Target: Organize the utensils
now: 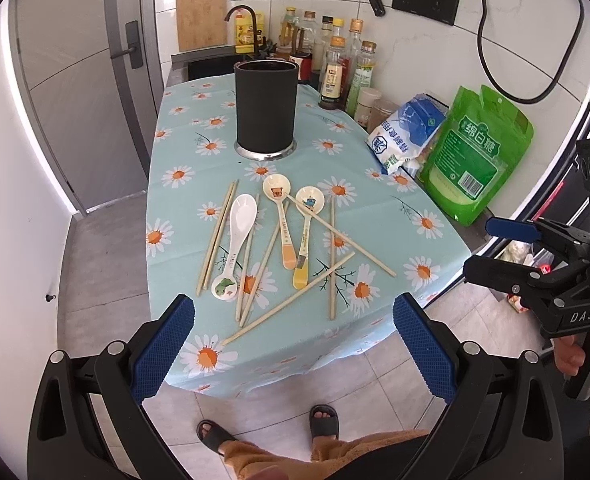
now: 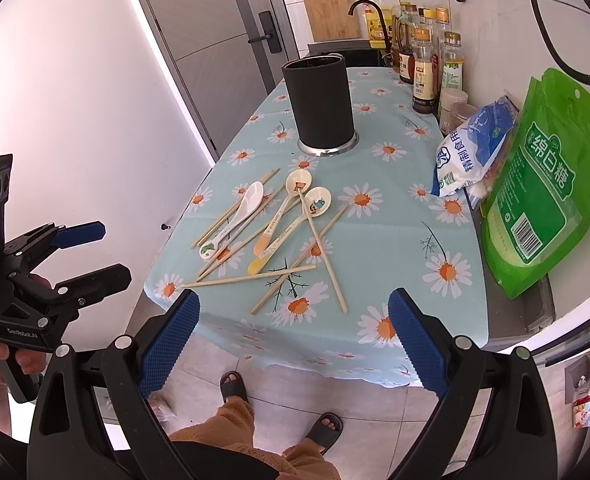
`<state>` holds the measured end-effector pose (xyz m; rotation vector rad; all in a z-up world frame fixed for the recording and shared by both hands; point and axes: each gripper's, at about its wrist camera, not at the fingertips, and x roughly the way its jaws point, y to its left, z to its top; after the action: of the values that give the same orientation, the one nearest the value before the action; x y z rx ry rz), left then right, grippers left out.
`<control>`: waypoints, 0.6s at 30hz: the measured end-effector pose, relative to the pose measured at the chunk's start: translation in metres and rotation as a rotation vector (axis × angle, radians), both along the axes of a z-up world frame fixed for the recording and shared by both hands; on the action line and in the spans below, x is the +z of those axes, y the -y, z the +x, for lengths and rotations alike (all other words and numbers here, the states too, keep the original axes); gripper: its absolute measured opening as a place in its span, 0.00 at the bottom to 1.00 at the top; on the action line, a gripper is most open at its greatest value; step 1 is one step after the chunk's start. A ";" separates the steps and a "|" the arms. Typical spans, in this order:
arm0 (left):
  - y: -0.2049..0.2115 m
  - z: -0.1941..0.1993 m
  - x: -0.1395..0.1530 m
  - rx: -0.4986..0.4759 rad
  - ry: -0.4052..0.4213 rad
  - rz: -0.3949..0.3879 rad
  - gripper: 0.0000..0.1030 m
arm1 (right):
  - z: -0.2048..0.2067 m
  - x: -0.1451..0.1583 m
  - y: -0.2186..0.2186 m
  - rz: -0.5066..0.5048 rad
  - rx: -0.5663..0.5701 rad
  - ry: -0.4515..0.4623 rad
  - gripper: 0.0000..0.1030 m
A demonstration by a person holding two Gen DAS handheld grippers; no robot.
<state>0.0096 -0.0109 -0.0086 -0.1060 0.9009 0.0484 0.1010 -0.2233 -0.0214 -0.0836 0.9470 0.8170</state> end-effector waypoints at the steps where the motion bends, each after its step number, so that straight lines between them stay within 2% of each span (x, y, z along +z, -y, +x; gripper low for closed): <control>1: 0.000 0.001 -0.001 -0.005 -0.006 0.001 0.94 | 0.000 0.000 0.000 0.002 -0.001 -0.004 0.91; 7: 0.004 0.009 -0.008 -0.036 -0.044 0.020 0.94 | 0.005 -0.005 0.000 0.024 -0.010 -0.034 0.91; 15: 0.011 0.033 -0.024 -0.145 -0.124 0.056 0.94 | 0.015 -0.015 0.004 0.076 -0.055 -0.106 0.91; 17: 0.010 0.040 -0.030 -0.170 -0.151 0.061 0.92 | 0.019 -0.018 0.004 0.083 -0.072 -0.121 0.91; 18: 0.011 0.045 -0.034 -0.186 -0.170 0.065 0.88 | 0.020 -0.020 0.004 0.089 -0.080 -0.130 0.91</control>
<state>0.0545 -0.0217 -0.0422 0.0434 1.0750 -0.0871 0.1211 -0.2275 -0.0416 0.0848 1.0287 0.7968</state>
